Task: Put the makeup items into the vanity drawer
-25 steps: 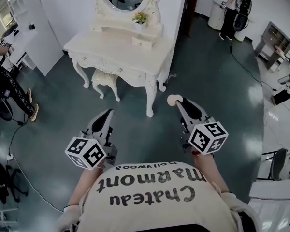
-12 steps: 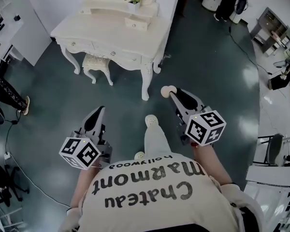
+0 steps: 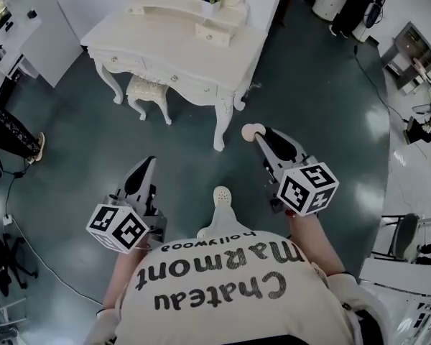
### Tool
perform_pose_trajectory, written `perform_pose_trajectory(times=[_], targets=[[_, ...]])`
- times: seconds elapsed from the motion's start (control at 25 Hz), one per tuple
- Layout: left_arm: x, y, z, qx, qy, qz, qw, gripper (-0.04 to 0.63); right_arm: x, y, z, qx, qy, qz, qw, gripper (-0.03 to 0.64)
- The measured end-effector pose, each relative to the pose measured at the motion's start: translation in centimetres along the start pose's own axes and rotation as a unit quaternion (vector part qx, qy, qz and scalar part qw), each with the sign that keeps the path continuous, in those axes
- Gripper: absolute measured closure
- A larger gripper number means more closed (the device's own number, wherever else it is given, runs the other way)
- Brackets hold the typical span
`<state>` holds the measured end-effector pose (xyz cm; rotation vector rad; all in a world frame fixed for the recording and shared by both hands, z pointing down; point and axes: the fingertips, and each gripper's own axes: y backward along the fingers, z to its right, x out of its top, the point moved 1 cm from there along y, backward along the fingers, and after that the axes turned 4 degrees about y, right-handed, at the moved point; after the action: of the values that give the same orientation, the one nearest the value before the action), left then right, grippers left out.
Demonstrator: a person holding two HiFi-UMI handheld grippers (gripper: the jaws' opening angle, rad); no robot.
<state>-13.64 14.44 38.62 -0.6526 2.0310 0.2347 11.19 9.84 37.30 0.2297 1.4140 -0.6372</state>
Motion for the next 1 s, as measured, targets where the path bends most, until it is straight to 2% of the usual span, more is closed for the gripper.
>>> perform_pose_trajectory(times=[0.16,0.48,0.72,1.0], targets=[[0.8,-2.4,-0.2,-0.005,0.007,0.008,0.9999,0.588,1.1,-1.2,2.0,-0.001,0.000,0.011,1.000,0.502],[3.7,-8.1,0.1,-0.016,-0.003,0.015,0.9998,0.588,3.0,-4.1,6.3,-0.003,-0.020,0.023,1.000,0.502],[5.9,-12.1,0.3,-0.021,-0.018,0.021,0.9994,0.588,5.4,-6.5,9.5,-0.003,-0.018,0.034,0.999,0.502],[7.0,-16.4,0.0,-0.019,-0.016,0.038,0.9990,0.588,7.4,-8.7,12.9,0.000,-0.013,0.048,0.999,0.502]])
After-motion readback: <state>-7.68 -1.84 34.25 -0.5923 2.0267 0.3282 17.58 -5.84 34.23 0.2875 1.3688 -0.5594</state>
